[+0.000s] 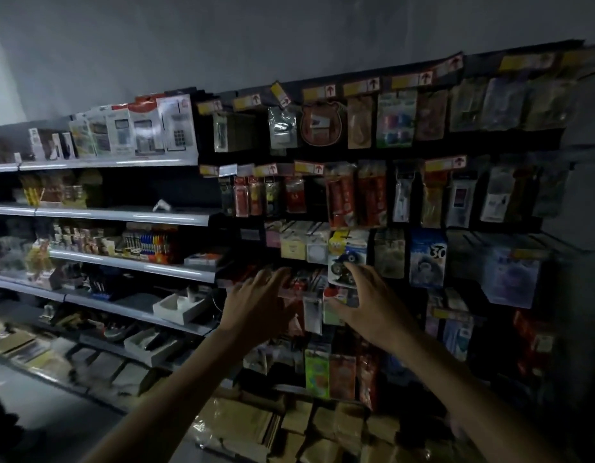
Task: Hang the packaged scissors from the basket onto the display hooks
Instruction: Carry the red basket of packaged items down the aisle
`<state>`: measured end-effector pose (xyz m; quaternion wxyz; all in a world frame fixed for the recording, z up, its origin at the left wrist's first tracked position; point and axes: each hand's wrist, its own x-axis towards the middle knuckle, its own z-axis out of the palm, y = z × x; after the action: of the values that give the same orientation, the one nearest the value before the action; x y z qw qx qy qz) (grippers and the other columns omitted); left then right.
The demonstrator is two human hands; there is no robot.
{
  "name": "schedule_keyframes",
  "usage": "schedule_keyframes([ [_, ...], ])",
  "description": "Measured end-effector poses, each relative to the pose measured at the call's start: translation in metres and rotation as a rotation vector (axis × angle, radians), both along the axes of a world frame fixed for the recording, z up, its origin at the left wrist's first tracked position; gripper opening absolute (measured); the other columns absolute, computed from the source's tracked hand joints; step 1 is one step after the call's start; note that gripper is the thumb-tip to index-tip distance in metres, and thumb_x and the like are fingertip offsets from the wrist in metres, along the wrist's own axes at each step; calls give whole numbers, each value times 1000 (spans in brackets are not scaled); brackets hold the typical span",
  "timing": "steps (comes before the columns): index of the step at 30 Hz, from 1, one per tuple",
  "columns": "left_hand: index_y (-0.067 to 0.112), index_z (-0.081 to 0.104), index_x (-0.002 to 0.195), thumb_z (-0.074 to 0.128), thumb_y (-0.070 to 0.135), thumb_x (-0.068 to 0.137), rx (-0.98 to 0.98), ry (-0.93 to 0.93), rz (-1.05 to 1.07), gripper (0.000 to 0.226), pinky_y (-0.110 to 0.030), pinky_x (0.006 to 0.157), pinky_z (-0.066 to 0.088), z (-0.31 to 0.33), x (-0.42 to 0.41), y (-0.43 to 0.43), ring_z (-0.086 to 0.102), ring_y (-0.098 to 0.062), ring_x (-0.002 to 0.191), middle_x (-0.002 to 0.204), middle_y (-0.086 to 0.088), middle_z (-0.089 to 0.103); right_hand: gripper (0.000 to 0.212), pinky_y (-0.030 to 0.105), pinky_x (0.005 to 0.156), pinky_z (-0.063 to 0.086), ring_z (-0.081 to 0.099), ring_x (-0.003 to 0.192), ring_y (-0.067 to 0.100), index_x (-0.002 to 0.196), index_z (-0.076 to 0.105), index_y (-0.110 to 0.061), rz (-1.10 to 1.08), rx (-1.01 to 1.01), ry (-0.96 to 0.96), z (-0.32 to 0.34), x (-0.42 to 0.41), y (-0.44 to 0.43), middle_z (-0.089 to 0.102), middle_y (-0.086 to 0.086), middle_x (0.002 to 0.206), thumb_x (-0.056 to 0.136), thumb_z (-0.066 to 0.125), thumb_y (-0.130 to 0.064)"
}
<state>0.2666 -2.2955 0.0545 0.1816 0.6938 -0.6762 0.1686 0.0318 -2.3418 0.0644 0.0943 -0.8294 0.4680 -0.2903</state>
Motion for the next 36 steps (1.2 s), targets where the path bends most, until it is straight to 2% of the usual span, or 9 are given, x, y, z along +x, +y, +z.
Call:
schedule_keyframes([
  [6,38,28,152,48,69,87,-16,-17,124,75,-43,96,49,-16,37,-36,58,-25,124,145,2,52,83,40,110,41,37,142,21,160,21,-26,131,3,-7,-11,51,-68,27,-3,160,94,56,-63],
  [11,38,30,154,30,80,83,20,-37,281,83,-45,101,48,-41,99,-28,52,-25,131,150,0,48,82,37,101,45,43,134,22,153,31,-28,305,36,59,-41,128,-102,33,-4,152,87,60,-67],
  [16,40,28,152,45,77,84,80,-8,483,79,-44,100,48,-66,177,-6,53,-27,131,151,-2,49,97,42,110,41,40,140,23,154,32,-32,476,44,130,-66,229,-111,32,-4,157,73,45,-84],
  [18,36,35,151,50,71,87,74,7,572,74,-43,95,49,-75,216,9,55,-26,129,151,-1,48,94,39,115,34,33,146,23,155,32,-32,564,61,152,-75,282,-109,28,-3,160,76,51,-80],
  [23,37,33,154,50,63,89,38,79,745,72,-38,76,56,-91,310,57,67,-22,105,142,3,53,86,35,110,40,40,141,23,153,34,-31,777,103,185,-91,419,-94,26,-5,159,81,62,-69],
  [27,39,34,152,53,58,93,5,118,885,65,-32,65,46,-96,380,85,71,-21,95,121,7,68,81,36,106,45,47,136,22,153,34,-29,930,146,179,-98,524,-86,38,-3,153,85,70,-52],
  [29,38,42,143,55,54,95,-5,159,939,52,-31,63,39,-97,411,96,72,-24,92,109,7,73,76,37,101,49,56,125,23,152,36,-28,974,159,183,-99,570,-84,52,2,143,87,71,-45],
  [32,33,47,114,52,52,96,20,202,1036,27,-35,62,47,-105,457,112,71,-28,82,92,5,74,61,38,78,57,68,90,19,146,43,-34,1015,127,186,-105,633,-81,72,-3,98,90,68,-39],
  [36,24,41,85,47,48,99,69,186,1163,28,-35,58,44,-119,520,126,66,-32,72,75,-2,66,21,43,74,56,67,87,25,116,62,-28,1100,136,216,-116,712,-74,72,4,96,101,53,-40],
])
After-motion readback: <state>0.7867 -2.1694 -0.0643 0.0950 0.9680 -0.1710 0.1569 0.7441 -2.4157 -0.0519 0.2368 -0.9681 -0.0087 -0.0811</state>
